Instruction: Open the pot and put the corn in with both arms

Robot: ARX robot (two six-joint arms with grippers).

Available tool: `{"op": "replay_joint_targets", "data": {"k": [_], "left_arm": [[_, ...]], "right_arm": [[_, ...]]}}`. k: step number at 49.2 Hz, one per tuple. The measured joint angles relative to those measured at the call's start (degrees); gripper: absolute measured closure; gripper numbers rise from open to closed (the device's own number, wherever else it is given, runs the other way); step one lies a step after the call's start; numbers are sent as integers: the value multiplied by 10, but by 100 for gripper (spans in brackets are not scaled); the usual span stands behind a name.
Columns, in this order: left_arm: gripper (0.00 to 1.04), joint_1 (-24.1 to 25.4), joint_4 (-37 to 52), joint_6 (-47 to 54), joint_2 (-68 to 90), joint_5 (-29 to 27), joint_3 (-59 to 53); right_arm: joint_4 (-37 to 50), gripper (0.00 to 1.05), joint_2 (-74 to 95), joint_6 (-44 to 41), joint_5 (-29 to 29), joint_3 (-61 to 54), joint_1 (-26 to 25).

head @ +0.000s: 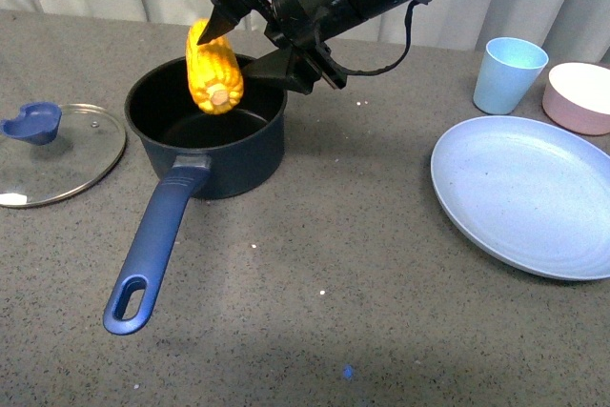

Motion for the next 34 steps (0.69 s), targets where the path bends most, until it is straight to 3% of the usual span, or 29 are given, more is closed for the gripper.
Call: {"op": "replay_joint_targets", "data": {"k": [6, 11, 14, 27, 29, 31, 34], "left_arm": [[6, 0, 0, 0, 0, 0, 0], [6, 0, 0, 0, 0, 0, 0], [6, 0, 0, 0, 0, 0, 0], [6, 0, 0, 0, 0, 0, 0], [6, 0, 0, 0, 0, 0, 0], [6, 0, 0, 0, 0, 0, 0], [6, 0, 0, 0, 0, 0, 0]], "right_arm": [[-2, 30, 0, -2, 2, 0, -1], [7, 7, -3, -4, 9, -8, -5], [21, 10, -14, -7, 20, -25, -9], [92, 9, -163, -92, 165, -183, -52], [103, 9, -196, -123, 212, -215, -61], [119, 9, -248, -180, 297, -268, -73], [146, 9, -289, -231, 366, -318, -83]]}}
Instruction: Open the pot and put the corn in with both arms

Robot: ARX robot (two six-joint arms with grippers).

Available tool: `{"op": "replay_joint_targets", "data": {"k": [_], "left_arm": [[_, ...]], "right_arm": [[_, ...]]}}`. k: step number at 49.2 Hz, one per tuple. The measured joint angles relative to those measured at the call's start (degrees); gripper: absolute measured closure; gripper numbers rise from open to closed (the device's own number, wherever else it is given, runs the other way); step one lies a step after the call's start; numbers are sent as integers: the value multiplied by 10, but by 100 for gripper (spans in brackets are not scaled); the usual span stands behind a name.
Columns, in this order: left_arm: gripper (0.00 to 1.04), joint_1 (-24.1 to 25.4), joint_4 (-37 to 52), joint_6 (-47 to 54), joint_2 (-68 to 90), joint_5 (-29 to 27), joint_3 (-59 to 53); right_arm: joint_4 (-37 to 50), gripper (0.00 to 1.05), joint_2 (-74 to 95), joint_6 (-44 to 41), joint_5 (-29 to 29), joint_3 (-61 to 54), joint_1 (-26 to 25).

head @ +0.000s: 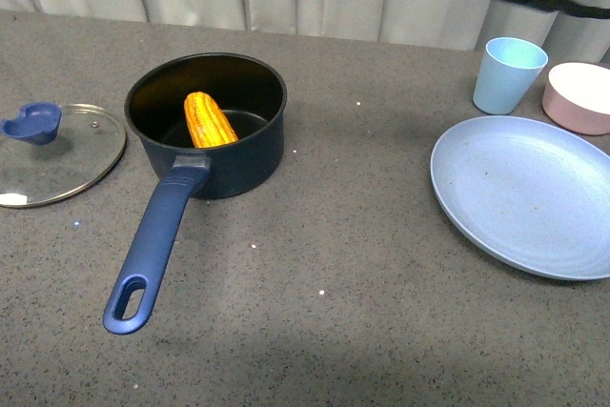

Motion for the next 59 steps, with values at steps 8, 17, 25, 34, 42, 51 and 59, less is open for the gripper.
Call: {"op": "replay_joint_targets", "data": {"k": [8, 17, 25, 34, 42, 51, 59], "left_arm": [[6, 0, 0, 0, 0, 0, 0], [6, 0, 0, 0, 0, 0, 0], [6, 0, 0, 0, 0, 0, 0], [6, 0, 0, 0, 0, 0, 0], [6, 0, 0, 0, 0, 0, 0], [6, 0, 0, 0, 0, 0, 0], [6, 0, 0, 0, 0, 0, 0]], "right_arm": [[97, 9, -104, -96, 139, -151, -30], [134, 9, -209, -118, 200, -296, -59], [120, 9, -295, -103, 220, -400, -83], [364, 24, -270, -143, 109, -487, -107], [552, 47, -292, -175, 70, -564, -118], [526, 83, -385, -184, 54, -612, -137], [467, 104, -480, -186, 20, -647, -174]]}}
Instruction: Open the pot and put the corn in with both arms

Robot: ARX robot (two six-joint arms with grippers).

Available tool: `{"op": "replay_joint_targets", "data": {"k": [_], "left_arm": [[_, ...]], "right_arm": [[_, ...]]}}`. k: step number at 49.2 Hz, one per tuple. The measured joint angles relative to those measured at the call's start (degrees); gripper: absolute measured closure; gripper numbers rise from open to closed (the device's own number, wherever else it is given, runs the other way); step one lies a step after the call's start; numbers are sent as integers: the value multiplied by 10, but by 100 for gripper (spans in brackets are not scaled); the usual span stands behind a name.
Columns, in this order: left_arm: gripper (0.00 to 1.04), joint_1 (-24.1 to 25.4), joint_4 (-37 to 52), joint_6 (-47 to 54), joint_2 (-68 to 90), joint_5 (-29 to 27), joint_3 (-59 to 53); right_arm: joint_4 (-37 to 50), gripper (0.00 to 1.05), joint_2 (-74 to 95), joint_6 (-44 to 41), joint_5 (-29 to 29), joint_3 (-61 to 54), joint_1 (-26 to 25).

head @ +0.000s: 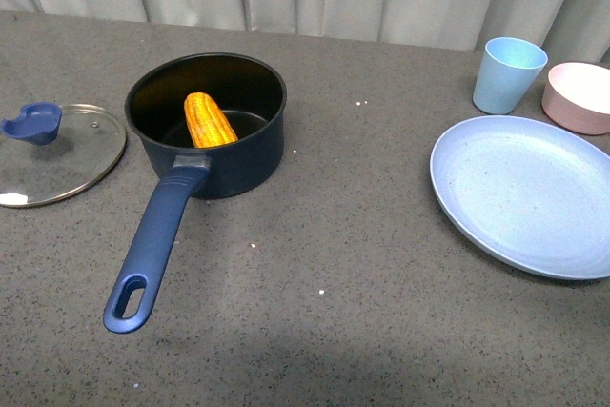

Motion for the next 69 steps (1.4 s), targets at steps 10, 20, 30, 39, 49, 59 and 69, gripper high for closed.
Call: {"op": "replay_joint_targets", "data": {"k": [10, 20, 30, 39, 49, 59, 69], "left_arm": [[6, 0, 0, 0, 0, 0, 0], [6, 0, 0, 0, 0, 0, 0], [6, 0, 0, 0, 0, 0, 0], [6, 0, 0, 0, 0, 0, 0], [6, 0, 0, 0, 0, 0, 0], [6, 0, 0, 0, 0, 0, 0], [6, 0, 0, 0, 0, 0, 0]], "right_arm": [[-64, 104, -83, 0, -2, -20, 0], [-156, 104, -195, 0, -2, -36, 0], [-246, 104, -293, 0, -3, -40, 0], [-307, 104, -359, 0, -3, -40, 0], [-351, 104, -404, 0, -3, -40, 0], [-390, 104, -444, 0, -3, -40, 0], [-420, 104, -474, 0, -3, -40, 0]]}}
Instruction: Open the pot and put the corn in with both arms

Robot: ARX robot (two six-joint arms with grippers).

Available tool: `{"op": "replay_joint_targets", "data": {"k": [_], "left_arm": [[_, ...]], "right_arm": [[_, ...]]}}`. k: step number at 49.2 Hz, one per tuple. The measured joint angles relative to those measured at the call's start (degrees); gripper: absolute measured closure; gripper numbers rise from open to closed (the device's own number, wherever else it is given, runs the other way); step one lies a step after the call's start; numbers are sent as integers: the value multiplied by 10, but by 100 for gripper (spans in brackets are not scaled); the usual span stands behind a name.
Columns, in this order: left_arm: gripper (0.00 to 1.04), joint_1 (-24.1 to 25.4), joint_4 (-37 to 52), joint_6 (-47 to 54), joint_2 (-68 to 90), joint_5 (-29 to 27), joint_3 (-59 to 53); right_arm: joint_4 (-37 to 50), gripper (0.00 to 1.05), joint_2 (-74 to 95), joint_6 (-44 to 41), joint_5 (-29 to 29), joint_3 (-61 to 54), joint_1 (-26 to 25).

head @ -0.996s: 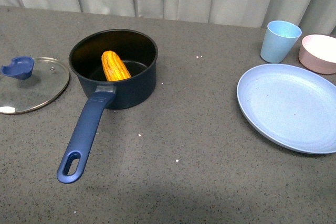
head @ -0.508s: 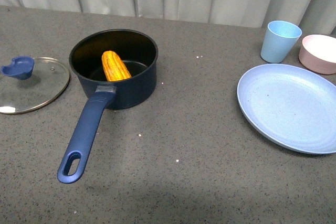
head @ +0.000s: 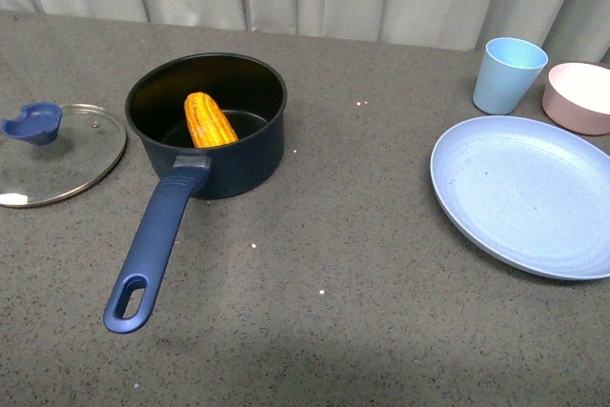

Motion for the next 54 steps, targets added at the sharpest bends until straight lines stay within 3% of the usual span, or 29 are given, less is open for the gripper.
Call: {"op": "replay_joint_targets", "data": {"k": [13, 17, 30, 34, 52, 54], "left_arm": [[6, 0, 0, 0, 0, 0, 0], [6, 0, 0, 0, 0, 0, 0], [6, 0, 0, 0, 0, 0, 0], [6, 0, 0, 0, 0, 0, 0], [6, 0, 0, 0, 0, 0, 0], [6, 0, 0, 0, 0, 0, 0]], "right_arm": [[-36, 104, -36, 0, 0, 0, 0], [-123, 104, -103, -1, -1, 0, 0], [-132, 102, -128, -2, -2, 0, 0], [-132, 90, -128, -1, -2, 0, 0], [-132, 9, -128, -1, -2, 0, 0], [-132, 8, -128, -1, -2, 0, 0]]}}
